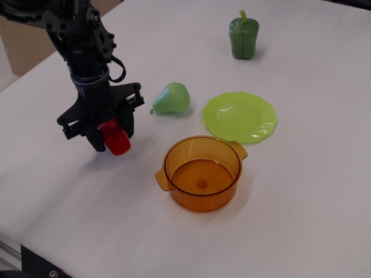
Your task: Take sushi off plate
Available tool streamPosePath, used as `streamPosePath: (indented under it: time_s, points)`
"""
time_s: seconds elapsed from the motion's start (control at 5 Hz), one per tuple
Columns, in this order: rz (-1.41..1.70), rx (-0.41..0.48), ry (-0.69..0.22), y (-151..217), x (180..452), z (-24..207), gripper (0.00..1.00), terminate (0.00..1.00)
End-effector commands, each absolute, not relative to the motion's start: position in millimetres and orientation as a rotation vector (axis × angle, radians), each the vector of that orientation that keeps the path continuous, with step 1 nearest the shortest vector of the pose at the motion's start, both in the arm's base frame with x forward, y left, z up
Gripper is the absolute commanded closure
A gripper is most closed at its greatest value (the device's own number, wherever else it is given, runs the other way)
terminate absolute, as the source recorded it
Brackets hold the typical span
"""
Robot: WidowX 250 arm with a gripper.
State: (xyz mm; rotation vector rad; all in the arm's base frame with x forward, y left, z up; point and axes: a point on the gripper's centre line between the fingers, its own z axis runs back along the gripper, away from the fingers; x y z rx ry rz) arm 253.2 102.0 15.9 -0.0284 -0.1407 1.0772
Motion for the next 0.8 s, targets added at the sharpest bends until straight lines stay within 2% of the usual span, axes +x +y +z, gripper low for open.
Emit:
streamPosePath:
  time_s: [0.0,0.4,0.6]
  points:
    - [1.055,-0.018,-0.175,103,259,48,0.00,0.00]
    - [1.017,-0.031,-0.274,94,261,99,0.00,0.00]
    - [1.017,-0.031,-0.274,94,261,99,0.00,0.00]
